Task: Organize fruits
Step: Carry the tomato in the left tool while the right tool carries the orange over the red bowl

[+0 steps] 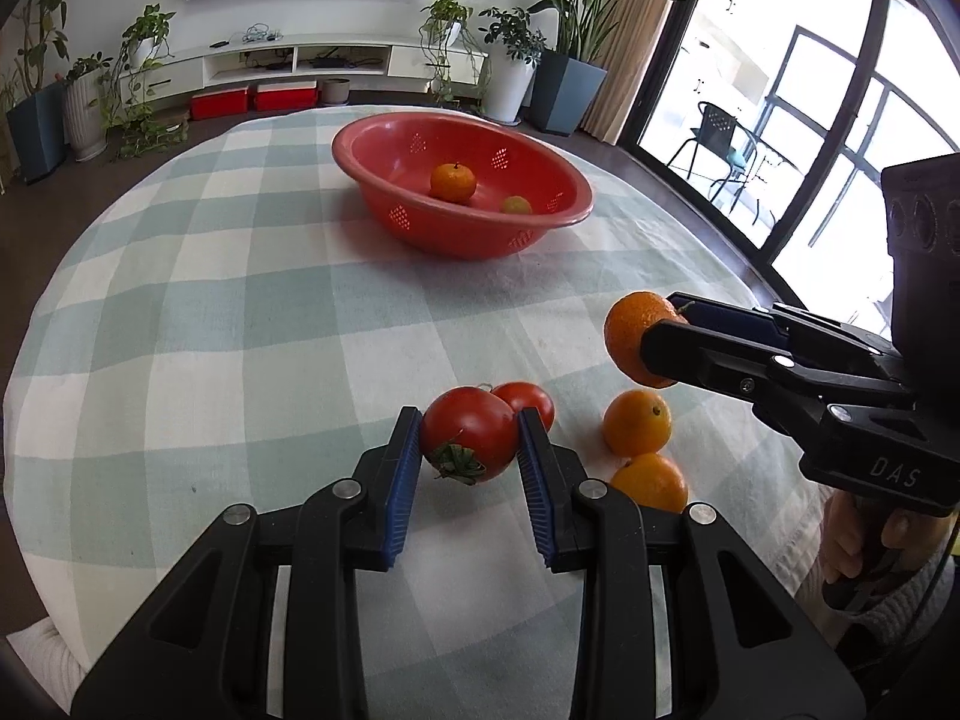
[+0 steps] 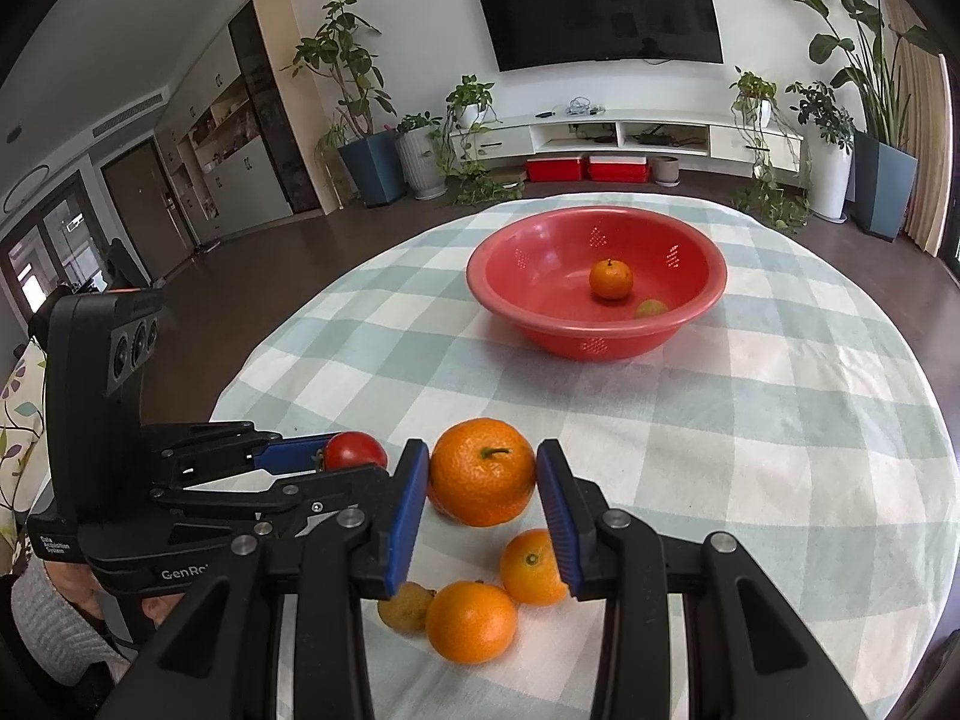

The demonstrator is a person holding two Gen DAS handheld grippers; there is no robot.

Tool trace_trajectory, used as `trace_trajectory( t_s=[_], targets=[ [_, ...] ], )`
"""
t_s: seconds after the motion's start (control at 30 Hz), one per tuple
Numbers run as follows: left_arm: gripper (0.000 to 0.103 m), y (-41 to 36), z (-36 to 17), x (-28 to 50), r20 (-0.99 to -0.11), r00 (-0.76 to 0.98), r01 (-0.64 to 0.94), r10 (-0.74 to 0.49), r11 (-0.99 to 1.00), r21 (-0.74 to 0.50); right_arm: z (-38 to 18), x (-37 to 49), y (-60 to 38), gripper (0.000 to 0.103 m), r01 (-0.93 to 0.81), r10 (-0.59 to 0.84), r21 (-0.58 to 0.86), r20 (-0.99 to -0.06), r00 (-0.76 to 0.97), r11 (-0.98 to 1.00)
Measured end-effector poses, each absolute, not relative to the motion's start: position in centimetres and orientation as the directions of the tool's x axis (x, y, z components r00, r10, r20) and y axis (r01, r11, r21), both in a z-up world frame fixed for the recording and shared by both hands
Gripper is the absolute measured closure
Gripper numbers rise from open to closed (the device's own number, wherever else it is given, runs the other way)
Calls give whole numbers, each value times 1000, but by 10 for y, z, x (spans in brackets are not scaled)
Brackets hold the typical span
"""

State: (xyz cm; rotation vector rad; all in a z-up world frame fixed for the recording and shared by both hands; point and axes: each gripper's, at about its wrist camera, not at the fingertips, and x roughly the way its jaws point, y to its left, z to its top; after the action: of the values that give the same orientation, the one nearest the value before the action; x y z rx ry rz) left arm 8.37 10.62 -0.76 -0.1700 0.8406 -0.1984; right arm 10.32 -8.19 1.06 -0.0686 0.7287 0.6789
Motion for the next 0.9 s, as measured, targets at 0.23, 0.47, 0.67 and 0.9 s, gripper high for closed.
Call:
trace_trajectory(
  t_s=[0.23, 0.47, 0.67, 0.9],
  targets=[
    [73, 102, 6, 101, -708, 660, 124, -250, 966, -226, 19, 121, -89, 63, -574, 560, 205, -617, 553, 793],
    [73, 106, 18, 120, -696, 673, 118, -250, 965, -232, 26, 140, -91, 63, -562, 567, 226, -607, 557, 795],
    [73, 105, 28, 138, -688, 682, 126, -249, 966, -224, 29, 159, -91, 63, -550, 572, 249, -603, 555, 797],
    [73, 106, 32, 158, -686, 683, 136, -249, 967, -216, 33, 183, -92, 63, -536, 573, 267, -600, 558, 801]
  ],
)
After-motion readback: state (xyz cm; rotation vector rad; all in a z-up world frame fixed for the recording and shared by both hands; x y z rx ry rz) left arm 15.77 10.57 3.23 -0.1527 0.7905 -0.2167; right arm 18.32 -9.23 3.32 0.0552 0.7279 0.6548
